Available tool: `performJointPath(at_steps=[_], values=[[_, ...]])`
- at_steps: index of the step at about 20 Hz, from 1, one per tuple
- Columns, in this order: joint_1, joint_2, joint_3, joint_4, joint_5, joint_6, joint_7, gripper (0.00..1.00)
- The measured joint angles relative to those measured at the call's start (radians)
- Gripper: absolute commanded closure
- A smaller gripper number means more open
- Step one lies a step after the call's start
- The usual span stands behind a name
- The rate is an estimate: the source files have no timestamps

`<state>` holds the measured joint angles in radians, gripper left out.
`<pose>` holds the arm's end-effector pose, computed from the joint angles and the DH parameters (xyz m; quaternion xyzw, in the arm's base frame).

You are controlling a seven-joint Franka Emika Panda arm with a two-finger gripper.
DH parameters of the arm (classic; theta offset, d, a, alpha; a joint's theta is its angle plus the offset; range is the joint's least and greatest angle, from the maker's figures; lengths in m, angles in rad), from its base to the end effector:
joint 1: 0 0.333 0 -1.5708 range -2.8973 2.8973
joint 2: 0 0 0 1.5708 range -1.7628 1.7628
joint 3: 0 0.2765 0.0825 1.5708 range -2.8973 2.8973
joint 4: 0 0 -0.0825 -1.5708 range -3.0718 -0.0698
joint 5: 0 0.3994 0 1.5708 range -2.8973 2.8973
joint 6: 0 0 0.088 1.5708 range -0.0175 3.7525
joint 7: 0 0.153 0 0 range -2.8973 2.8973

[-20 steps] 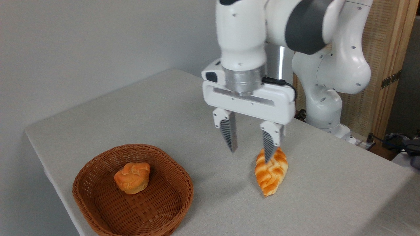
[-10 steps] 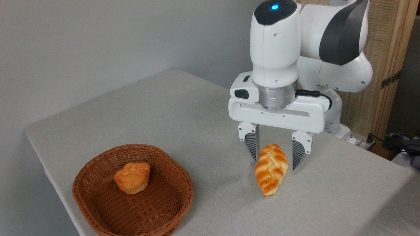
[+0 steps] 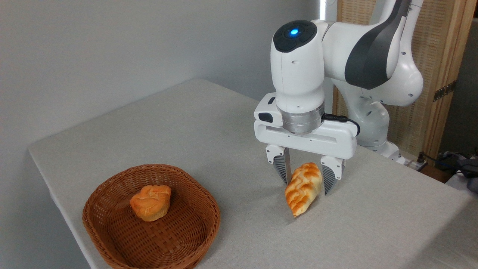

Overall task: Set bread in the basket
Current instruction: 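Lower the gripper around the braided loaf and close on it, then lift the braided loaf and carry it over the wicker basket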

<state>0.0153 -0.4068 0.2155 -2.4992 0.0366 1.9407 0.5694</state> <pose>0.4074 0.0918 0.3238 0.9787 -0.1874 -0.0637 0.0541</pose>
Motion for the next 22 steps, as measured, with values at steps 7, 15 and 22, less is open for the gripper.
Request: performJointPath(at_steps=[7,15,22], values=[[-0.006,0.0,0.0,-0.009,0.0,0.012,0.0,0.0],[-0.006,-0.001,0.001,-0.006,-0.036,0.014,-0.002,0.0],[-0.006,0.0,0.001,-0.006,-0.037,0.014,-0.002,0.03]])
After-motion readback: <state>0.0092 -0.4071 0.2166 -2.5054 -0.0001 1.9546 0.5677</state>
